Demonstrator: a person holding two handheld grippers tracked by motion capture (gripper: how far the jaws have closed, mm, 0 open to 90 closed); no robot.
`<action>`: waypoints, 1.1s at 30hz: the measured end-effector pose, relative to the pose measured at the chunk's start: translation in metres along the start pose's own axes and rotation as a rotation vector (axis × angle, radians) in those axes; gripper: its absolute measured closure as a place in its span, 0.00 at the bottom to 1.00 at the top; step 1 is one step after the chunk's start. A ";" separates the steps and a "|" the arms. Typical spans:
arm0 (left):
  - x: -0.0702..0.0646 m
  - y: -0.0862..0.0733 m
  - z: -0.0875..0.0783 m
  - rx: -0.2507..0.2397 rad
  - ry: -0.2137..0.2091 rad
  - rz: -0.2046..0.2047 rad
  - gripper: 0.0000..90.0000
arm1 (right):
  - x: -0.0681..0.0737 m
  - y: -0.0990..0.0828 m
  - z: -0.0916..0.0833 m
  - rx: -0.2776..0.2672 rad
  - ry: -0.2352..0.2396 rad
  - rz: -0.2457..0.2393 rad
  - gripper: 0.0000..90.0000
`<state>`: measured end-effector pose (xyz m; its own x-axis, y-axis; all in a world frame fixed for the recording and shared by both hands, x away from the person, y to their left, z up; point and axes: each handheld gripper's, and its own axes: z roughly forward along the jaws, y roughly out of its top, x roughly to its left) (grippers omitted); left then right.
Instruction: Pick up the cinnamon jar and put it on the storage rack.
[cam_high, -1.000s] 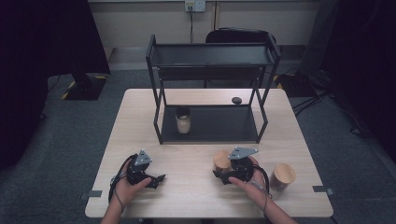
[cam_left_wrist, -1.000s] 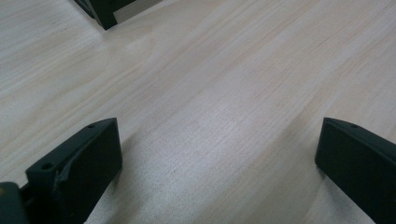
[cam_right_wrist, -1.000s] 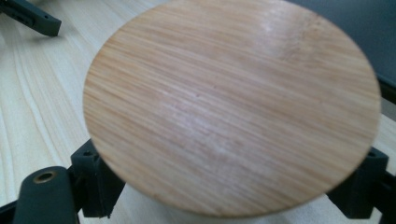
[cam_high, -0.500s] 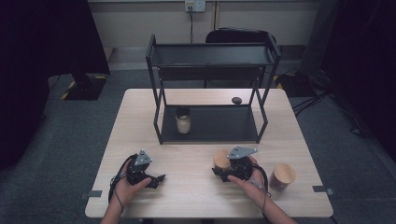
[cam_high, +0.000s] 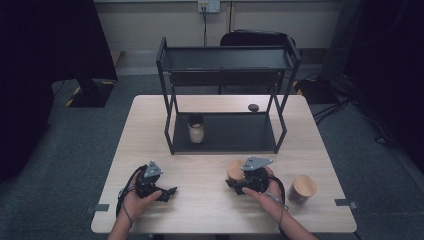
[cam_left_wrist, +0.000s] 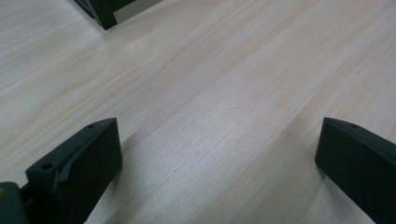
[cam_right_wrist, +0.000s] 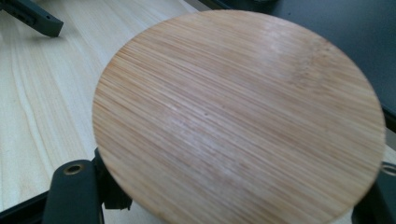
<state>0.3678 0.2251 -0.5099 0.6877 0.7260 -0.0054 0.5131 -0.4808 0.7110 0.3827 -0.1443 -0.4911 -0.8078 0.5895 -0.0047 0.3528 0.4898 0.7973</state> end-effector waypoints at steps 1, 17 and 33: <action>0.000 0.000 0.000 0.000 0.000 0.000 0.00 | 0.000 0.000 0.000 0.001 0.002 -0.002 0.28; 0.000 0.000 0.000 0.000 0.000 0.000 0.00 | -0.001 0.015 0.005 0.002 0.015 0.005 0.28; 0.000 0.000 0.000 0.000 0.000 0.000 0.00 | -0.005 0.029 0.012 0.013 0.012 0.009 0.28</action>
<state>0.3678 0.2251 -0.5099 0.6877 0.7260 -0.0054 0.5131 -0.4808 0.7110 0.4030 -0.1256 -0.4747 -0.8099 0.5865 0.0098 0.3664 0.4927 0.7893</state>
